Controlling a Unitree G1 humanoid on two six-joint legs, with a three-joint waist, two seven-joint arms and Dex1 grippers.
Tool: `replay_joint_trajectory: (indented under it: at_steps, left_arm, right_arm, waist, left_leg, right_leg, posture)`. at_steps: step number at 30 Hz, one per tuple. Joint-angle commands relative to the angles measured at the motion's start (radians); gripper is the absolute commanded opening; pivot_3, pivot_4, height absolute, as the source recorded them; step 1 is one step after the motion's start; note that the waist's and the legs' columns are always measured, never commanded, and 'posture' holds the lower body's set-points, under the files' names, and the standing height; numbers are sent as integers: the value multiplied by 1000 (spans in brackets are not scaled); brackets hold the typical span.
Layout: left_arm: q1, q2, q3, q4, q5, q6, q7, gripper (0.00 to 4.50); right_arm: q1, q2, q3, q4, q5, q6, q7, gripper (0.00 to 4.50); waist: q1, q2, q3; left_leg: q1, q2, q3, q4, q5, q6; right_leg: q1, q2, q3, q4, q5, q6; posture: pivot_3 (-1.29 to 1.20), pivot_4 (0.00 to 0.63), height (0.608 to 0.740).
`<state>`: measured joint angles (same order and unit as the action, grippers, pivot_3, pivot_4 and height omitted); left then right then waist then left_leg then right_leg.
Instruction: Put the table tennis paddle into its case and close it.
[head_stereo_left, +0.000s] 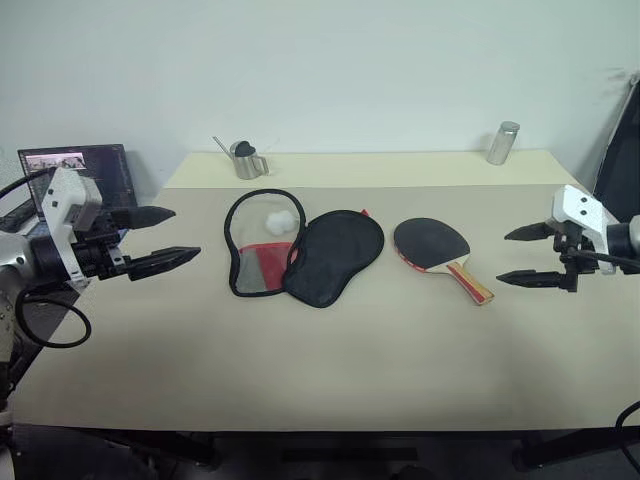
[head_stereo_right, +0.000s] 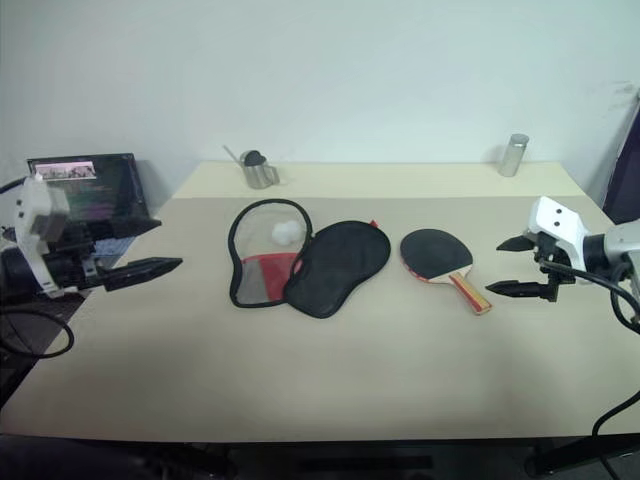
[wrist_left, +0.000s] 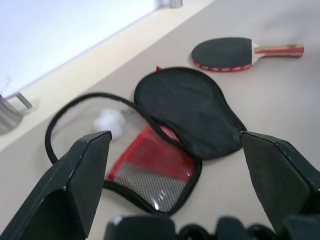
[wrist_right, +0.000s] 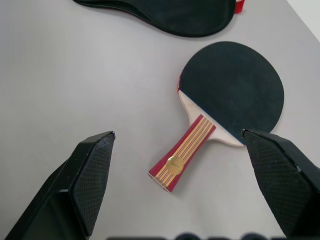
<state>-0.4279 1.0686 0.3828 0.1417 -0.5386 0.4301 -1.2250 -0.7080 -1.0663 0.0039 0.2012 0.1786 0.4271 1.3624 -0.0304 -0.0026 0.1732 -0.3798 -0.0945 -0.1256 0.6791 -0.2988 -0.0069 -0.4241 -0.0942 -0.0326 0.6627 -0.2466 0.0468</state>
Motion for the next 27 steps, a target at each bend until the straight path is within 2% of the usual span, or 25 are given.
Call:
replay_joint_trajectory:
  at_steps: [1, 5, 9, 12, 18, 20, 27]
  left_arm:
    - [14, 33, 73, -51, -18, 8, 19, 4500]
    - [32, 23, 98, -73, -27, 16, 42, 4500]
    - [-36, -25, 28, 3, 19, -4, 106, 4500]
    - [-176, -114, -106, 159, 167, -29, 278, 4500]
    - [-376, -298, -222, 387, 303, 68, 543, 4500]
    - [-433, -354, -237, 456, 335, 111, 634, 4500]
    - [-534, -505, -218, 704, 380, 83, 873, 4500]
  right_arm:
    - [-28, 19, -1, 1, 4, -19, -20, 4478]
    - [-32, 34, 0, 2, 3, -28, -33, 4478]
    - [-46, 31, -8, 21, 2, -46, -38, 4478]
    - [-30, 5, -19, 24, 2, -49, -36, 4478]
    - [-1, -3, -28, 14, 5, -46, -70, 4478]
    - [10, -6, -31, -13, 21, -31, -64, 4478]
    - [74, -22, -53, -66, 29, -3, -86, 4478]
  waist:
    - [-1, 0, 0]
    - [0, 0, 0]
    - [4, 0, 0]
    - [17, 0, 0]
    - [27, -1, 0]
    - [28, -2, 0]
    - [24, -2, 0]
  left_leg:
    - [0, 0, 0, 0, 0, 0]
    - [0, 0, 1, 0, 0, 0]
    - [0, 0, 0, 0, 0, 0]
    - [1, -1, 0, 1, 0, 0]
    - [-1, -1, 0, 2, 0, 0]
    - [-2, -1, 0, 2, 0, 0]
    - [-2, 0, 1, 2, 0, 0]
  right_leg:
    - [0, 0, 0, 0, 0, 0]
    - [0, 0, 1, 0, 0, 0]
    - [0, 0, 1, 0, 0, 0]
    - [1, 0, 0, 0, 0, 0]
    - [1, 2, -1, 1, 1, 1]
    - [0, 2, -1, 0, 1, 1]
    - [-2, 2, -1, 1, 1, 1]
  posture:
    - [0, 150, 740]
    - [0, 150, 740]
    - [0, 150, 740]
    - [0, 150, 740]
    - [0, 150, 740]
    - [0, 150, 740]
    - [0, 150, 740]
